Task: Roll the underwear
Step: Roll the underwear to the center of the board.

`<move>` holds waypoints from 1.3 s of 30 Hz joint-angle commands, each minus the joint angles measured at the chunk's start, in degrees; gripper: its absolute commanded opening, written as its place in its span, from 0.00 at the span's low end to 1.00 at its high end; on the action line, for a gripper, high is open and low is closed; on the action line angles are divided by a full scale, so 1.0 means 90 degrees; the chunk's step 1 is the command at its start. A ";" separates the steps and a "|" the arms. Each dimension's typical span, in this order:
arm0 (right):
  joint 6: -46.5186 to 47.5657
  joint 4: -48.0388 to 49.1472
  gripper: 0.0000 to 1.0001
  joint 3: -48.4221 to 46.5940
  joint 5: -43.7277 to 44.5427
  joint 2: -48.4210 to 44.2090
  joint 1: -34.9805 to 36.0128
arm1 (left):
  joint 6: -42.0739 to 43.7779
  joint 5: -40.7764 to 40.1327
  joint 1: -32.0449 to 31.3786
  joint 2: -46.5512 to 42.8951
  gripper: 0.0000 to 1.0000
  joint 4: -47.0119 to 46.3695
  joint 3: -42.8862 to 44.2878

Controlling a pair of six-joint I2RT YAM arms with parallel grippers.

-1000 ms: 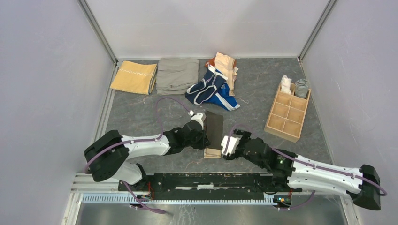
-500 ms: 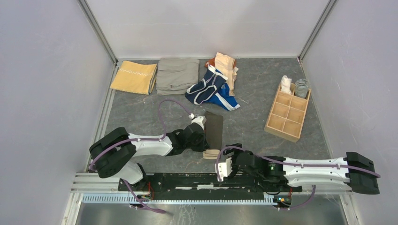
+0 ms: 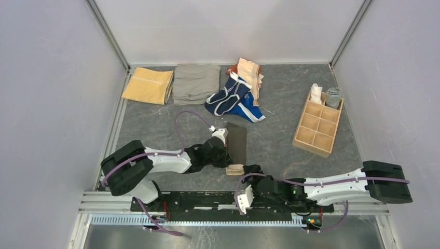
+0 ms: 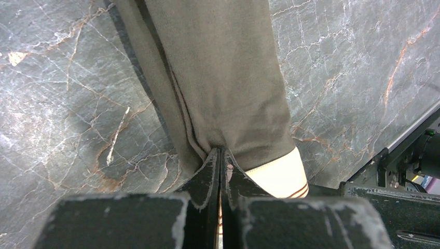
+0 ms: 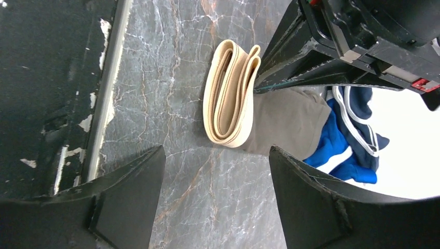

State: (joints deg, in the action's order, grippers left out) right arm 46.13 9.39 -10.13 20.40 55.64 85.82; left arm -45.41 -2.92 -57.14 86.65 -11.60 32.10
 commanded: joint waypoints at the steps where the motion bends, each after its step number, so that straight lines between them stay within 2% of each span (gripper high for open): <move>1: 0.0375 0.0832 0.79 0.0258 0.0789 0.0330 0.0168 | -0.0062 -0.0243 -0.0034 0.0224 0.02 0.0465 -0.0240; 13: 0.0421 0.1583 0.76 0.0021 0.1177 0.1587 0.0373 | -0.0150 -0.0261 -0.0034 0.0242 0.02 0.0536 -0.0202; 33: 0.0468 0.2405 0.77 -0.0353 0.1067 0.2739 0.0384 | -0.0199 -0.0127 -0.0034 0.0316 0.02 0.0556 -0.0041; 39: 0.0548 0.2541 0.68 -0.0276 0.1378 0.2909 0.0336 | -0.0189 -0.0124 -0.0028 0.0332 0.02 0.0593 -0.0022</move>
State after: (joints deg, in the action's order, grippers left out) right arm 51.66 33.67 -13.08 32.69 80.16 89.03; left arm -46.85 -2.87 -57.14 87.33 -12.27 32.32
